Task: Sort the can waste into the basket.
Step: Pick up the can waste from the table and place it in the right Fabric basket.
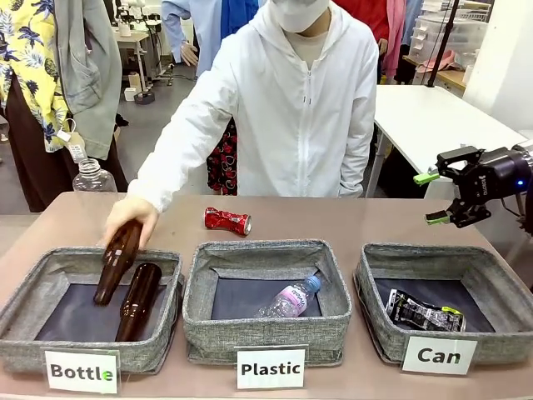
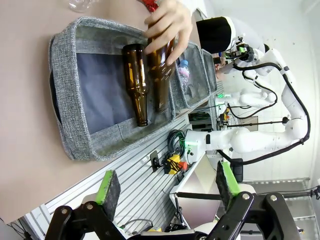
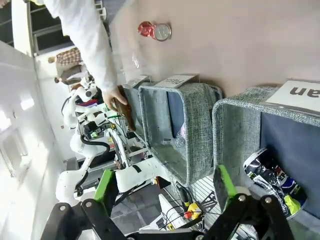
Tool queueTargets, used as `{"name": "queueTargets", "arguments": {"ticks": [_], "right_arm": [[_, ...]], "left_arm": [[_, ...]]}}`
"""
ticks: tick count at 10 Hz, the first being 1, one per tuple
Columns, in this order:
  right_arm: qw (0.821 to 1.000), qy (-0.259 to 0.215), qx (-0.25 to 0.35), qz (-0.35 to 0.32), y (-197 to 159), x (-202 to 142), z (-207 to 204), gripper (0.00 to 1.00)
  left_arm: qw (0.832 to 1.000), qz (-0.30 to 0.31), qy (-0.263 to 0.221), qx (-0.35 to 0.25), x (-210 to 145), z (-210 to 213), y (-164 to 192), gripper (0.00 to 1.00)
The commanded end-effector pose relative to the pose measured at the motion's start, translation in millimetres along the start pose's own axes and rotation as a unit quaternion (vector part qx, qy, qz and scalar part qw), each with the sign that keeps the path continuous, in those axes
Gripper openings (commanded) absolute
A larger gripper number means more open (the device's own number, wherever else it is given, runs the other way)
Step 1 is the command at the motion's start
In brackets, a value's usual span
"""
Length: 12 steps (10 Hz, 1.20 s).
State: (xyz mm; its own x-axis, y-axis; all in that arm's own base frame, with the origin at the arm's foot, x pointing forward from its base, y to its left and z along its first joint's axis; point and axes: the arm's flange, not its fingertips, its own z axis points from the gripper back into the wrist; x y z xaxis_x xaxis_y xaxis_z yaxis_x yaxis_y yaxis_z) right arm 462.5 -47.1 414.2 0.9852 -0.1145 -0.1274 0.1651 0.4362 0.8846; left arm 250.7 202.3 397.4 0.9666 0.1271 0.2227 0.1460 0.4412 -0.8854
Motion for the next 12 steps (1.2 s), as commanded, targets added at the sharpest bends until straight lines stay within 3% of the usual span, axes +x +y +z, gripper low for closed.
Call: {"name": "queueTargets", "arguments": {"ticks": [1,3,5,8,12], "right_arm": [[1.000,0.006,0.001,0.013,0,2,3,1.00],[1.000,0.006,0.001,0.013,0,2,3,1.00],[1.000,0.006,0.001,0.013,0,2,3,1.00],[1.000,0.006,0.001,0.013,0,2,3,1.00],[1.000,0.006,0.001,0.013,0,2,3,1.00]], "left_arm": [[0.999,-0.005,0.020,-0.029,6,30,-8,1.00],[0.998,-0.039,0.009,-0.043,-24,100,-23,1.00],[0.997,-0.050,-0.024,-0.061,-57,142,-28,1.00],[0.993,-0.060,-0.058,-0.083,-84,145,-21,1.00],[0.994,-0.091,-0.020,-0.060,-65,101,-55,1.00]]}}
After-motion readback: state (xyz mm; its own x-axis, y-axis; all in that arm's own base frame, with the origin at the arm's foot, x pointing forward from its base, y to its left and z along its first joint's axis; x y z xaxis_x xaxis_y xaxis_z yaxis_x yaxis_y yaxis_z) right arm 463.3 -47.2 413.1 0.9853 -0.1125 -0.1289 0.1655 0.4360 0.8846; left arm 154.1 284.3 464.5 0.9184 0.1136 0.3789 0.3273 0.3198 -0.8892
